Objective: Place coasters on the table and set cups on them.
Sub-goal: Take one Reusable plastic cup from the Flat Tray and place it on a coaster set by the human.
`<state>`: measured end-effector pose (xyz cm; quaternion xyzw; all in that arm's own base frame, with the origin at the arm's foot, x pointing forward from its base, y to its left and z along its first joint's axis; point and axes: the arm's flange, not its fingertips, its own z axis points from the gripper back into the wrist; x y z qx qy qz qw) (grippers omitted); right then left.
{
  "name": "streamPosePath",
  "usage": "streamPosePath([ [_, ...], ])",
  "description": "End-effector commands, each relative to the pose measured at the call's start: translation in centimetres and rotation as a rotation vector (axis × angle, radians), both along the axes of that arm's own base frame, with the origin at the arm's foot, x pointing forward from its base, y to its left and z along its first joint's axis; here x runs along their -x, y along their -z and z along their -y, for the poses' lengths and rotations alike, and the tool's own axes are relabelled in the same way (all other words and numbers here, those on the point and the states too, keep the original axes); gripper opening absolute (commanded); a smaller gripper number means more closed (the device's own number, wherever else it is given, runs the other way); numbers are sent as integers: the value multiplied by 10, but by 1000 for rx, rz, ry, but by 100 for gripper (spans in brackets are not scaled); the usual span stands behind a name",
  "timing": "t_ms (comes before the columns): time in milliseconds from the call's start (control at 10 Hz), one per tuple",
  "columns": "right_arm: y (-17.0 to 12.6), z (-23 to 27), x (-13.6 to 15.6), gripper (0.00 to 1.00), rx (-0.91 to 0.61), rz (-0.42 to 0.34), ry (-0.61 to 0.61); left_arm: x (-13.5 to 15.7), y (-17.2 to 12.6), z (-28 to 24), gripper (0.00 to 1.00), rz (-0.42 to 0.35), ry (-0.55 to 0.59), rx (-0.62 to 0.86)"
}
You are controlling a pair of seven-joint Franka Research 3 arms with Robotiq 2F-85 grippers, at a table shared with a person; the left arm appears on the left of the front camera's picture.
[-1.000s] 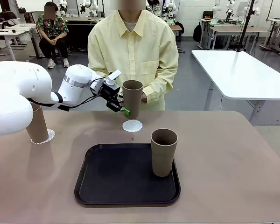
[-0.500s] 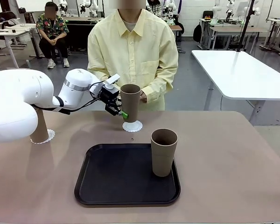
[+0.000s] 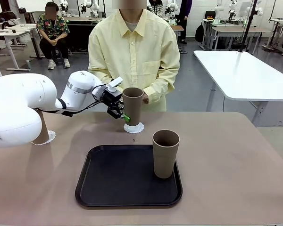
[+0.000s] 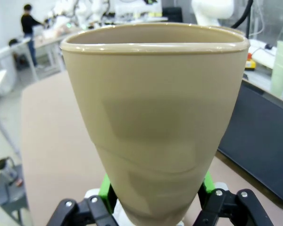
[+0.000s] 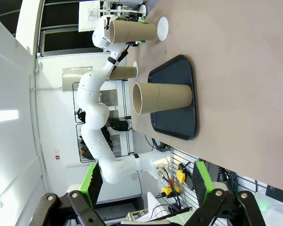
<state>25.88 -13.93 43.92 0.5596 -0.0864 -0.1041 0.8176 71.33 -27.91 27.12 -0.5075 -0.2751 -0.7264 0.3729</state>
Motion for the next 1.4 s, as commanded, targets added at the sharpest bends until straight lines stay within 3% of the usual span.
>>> streamPosePath([
  [0,0,1,0,100,-13,2,-2,-29,-2,4,81,20,26,-27],
  [500,0,1,0,100,-13,2,-2,-30,1,16,81,46,106,-52],
  [1300,0,1,0,100,-13,2,-2,-44,-3,28,81,89,112,-51],
])
